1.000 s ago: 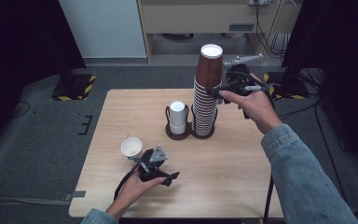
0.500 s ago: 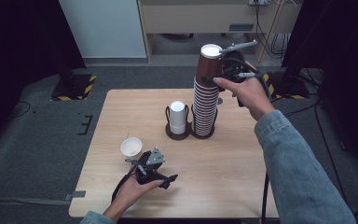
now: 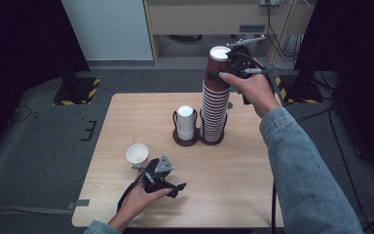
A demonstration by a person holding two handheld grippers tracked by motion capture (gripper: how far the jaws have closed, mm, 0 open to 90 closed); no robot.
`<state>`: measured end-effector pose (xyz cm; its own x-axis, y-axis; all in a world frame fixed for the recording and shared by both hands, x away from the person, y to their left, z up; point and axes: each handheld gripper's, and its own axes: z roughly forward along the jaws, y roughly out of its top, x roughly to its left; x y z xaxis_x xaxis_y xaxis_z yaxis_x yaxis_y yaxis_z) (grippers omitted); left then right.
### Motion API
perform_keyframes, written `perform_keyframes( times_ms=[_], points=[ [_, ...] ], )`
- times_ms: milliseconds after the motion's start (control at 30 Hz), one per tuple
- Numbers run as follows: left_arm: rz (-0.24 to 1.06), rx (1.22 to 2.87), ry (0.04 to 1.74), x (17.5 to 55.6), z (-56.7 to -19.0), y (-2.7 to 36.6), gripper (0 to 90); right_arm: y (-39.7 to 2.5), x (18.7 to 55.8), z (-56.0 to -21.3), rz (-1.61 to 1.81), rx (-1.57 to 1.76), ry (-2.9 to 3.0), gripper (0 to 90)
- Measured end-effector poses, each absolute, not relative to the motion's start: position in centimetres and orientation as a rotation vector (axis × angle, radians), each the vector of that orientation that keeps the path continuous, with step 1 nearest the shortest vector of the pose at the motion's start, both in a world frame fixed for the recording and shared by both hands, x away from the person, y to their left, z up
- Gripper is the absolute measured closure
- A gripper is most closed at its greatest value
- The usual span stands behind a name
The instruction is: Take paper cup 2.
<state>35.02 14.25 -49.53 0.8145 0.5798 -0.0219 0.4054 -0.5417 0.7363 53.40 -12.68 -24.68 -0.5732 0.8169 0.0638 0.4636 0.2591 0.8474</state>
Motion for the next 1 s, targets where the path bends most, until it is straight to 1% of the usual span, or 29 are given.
perform_keyframes(
  times_ms=[133, 233, 1000],
  points=[
    [0.285, 2.224, 0.713, 35.0, -49.6, 14.1, 5.2, -12.4, 53.6, -24.6, 1.247, 1.167, 2.141, 13.2],
    [0.286, 2.224, 0.714, 35.0, -49.6, 14.1, 5.2, -12.4, 53.6, -24.6, 1.249, 1.163, 2.141, 14.2],
    [0.283, 2.236, 0.713, 35.0, -49.8, 13.9, 5.3, -12.7, 53.2, -21.5, 1.315, 1.158, 2.060, 14.9]
  ],
)
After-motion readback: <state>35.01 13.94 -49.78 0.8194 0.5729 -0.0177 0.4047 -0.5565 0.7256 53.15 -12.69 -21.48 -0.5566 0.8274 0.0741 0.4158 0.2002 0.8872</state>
